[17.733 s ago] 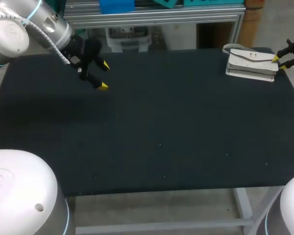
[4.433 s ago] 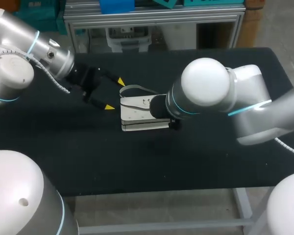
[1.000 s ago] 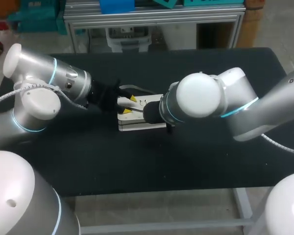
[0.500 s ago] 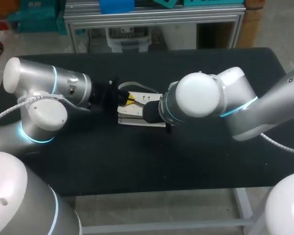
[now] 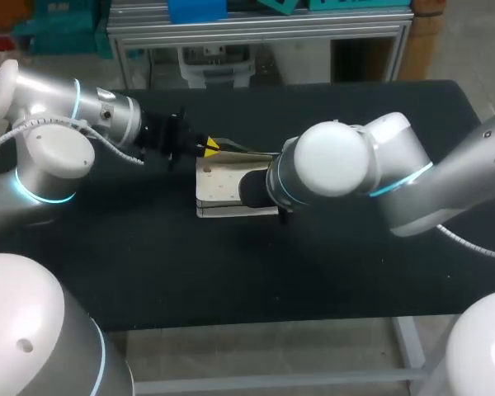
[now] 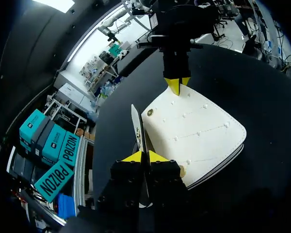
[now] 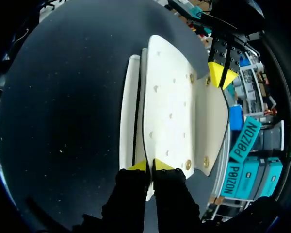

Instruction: Pick up the bag, open it, inspect its contents, close it, and place it on the opposite side

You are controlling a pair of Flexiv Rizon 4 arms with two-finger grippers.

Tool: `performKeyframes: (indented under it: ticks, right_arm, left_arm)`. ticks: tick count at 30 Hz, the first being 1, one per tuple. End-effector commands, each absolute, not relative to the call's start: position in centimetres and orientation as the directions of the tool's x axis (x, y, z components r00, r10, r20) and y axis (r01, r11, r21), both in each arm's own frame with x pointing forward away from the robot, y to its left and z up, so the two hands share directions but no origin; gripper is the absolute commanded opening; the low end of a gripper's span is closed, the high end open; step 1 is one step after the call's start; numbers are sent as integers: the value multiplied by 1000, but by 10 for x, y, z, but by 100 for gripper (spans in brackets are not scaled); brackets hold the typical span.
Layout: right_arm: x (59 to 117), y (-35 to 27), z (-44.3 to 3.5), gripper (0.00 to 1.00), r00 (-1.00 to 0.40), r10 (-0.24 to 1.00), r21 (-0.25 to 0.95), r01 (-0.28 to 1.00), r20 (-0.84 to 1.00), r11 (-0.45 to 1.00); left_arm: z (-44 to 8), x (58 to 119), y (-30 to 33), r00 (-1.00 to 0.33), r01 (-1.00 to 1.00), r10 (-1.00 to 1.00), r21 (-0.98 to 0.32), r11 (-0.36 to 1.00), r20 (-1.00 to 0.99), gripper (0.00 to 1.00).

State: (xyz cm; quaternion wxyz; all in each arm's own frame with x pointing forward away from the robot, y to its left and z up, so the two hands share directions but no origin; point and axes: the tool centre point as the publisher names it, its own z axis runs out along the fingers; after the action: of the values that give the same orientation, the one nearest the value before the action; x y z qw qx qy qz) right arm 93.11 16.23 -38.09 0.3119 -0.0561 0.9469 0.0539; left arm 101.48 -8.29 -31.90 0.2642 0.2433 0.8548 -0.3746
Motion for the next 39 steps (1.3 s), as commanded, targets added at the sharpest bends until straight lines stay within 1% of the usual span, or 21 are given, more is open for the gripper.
performKeyframes:
  ticks: [1,4,8,9,11,12,13,22,26,33,39]
  right_arm:
    - [930,161,-383,0,-796,-72,69,-141,-601,988]
    - [930,161,-383,0,-796,-72,69,-141,-601,988]
    - [930,161,-383,0,-796,-72,69,-141,-601,988]
    - [930,161,-383,0,-796,-72,69,-141,-601,988]
    - [930,161,-383,0,-796,-72,69,-141,-601,988]
    - [930,161,-383,0,-796,-72,69,-141,-601,988]
    - [930,161,-383,0,-796,-72,69,-141,-601,988]
    - [930,161,-383,0,-796,-72,69,-141,-601,988]
    - [930,161,-383,0,-796,-72,69,-141,-601,988]
    - [930,161,-383,0,-796,-72,69,-141,-601,988]
    - [930,161,-383,0,-796,-72,69,-141,-601,988]
  left_arm:
    - [-315,1027,-77,-781,595,286,-523,611,-555,0]
    - [-316,1030,-74,-806,571,290,-548,611,-517,0]
    - [-321,1028,-75,-800,583,316,-534,612,-511,0]
    - [-323,1027,-76,-799,585,324,-531,613,-507,5]
    - [-328,1024,-78,-798,588,333,-528,612,-503,33]
    - [-330,1022,-79,-798,590,340,-527,612,-498,43]
    - [-332,1021,-79,-797,591,342,-527,611,-498,47]
    - [-343,1015,-88,-799,591,343,-539,600,-494,47]
    - [-346,1022,-98,-795,591,340,-517,619,-502,47]
    - [-347,1043,-105,-831,536,305,-523,663,-466,42]
    - [-352,1054,-107,-856,499,305,-515,697,-417,41]
